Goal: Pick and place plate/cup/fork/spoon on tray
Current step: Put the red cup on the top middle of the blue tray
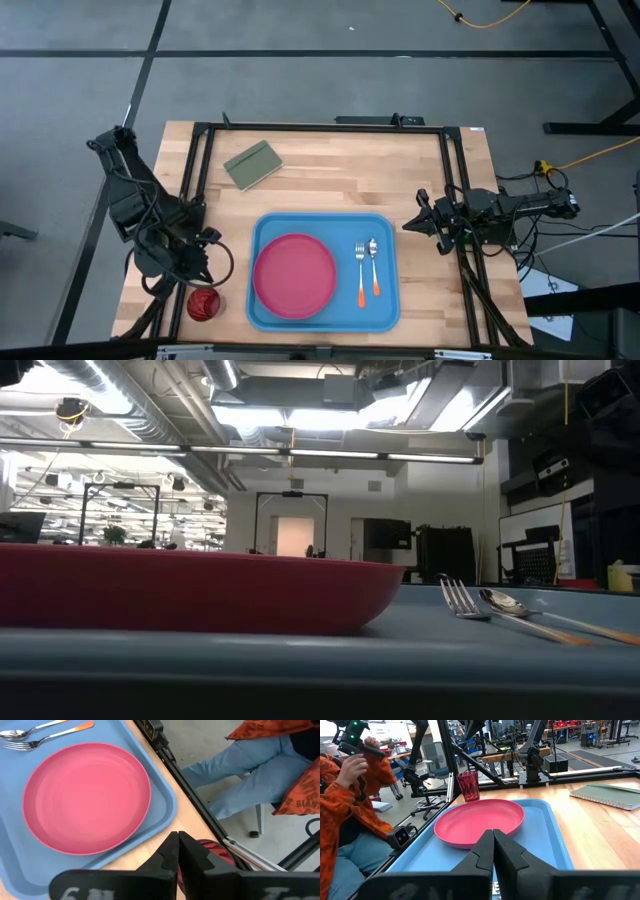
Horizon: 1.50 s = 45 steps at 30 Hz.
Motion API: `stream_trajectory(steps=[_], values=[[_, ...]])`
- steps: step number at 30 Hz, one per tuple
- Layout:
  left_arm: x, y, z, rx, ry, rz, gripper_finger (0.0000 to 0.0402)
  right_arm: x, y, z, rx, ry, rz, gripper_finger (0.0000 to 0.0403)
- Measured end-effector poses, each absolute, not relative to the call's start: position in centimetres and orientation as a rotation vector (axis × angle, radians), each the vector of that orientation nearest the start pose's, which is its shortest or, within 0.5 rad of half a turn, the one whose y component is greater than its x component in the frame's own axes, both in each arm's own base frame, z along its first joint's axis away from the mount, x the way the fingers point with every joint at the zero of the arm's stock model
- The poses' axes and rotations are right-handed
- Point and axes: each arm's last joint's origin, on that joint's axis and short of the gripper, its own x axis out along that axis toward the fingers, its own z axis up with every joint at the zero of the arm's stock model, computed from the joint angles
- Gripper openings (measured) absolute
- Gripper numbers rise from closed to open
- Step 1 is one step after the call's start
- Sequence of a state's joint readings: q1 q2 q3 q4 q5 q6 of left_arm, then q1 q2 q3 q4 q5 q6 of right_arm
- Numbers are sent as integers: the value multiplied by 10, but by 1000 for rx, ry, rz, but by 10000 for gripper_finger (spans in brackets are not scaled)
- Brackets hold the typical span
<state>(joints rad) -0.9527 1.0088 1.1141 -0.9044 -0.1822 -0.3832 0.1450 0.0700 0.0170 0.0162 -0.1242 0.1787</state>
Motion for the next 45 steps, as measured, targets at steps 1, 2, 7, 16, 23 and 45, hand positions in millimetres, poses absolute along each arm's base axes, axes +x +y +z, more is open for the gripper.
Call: stream_trajectory(steps=[1,2,7,16,23,45], values=[[111,-147,343,89,809,-579,0,99,18,165,177,61,265,8],[111,-147,343,90,809,-578,0,99,18,165,177,61,265,8],[112,-146,344,122,784,-551,0,99,18,165,177,61,265,8],[112,-151,341,145,816,-660,2,99,18,165,177,61,265,8],[119,-161,333,162,863,-661,60,99,18,165,177,60,265,8],[121,-163,323,236,924,-602,125,99,18,165,177,61,265,8]])
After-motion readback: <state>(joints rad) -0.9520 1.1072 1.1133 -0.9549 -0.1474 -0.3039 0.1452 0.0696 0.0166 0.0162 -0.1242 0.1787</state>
